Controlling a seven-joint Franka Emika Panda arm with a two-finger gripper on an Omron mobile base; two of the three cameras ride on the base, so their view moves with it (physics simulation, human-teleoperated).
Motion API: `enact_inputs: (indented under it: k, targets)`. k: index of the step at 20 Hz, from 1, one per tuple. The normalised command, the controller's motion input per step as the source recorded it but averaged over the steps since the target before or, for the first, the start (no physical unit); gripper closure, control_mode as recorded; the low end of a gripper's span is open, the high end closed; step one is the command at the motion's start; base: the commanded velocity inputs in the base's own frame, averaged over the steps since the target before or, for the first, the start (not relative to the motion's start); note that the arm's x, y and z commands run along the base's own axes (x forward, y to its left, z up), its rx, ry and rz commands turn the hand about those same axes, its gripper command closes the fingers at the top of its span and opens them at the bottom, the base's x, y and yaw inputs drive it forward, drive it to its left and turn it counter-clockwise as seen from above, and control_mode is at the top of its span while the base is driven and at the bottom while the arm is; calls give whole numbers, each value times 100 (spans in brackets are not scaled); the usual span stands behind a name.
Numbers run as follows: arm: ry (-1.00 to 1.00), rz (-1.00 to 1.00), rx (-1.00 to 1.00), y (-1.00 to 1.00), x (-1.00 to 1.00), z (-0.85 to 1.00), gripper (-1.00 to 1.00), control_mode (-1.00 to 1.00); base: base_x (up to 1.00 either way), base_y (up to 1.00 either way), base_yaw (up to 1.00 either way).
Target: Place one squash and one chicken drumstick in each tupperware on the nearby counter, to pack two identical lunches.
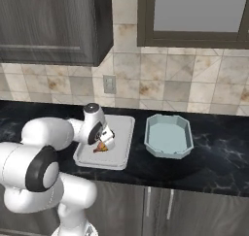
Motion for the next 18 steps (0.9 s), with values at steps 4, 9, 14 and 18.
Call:
enact_inputs:
  k: [4,9,14,18]
  targets:
    - [0,0,-2,-24,-70,46,-100,-100,0,0,0]
    - [-3,13,-11,-13,-94,57,-100,-100,0,0,0]
    - [-12,42,-21,-1,-97,78,-100,-100,0,0,0]
    - [-10,51,-19,0,-92,65,-100,-100,0,0,0]
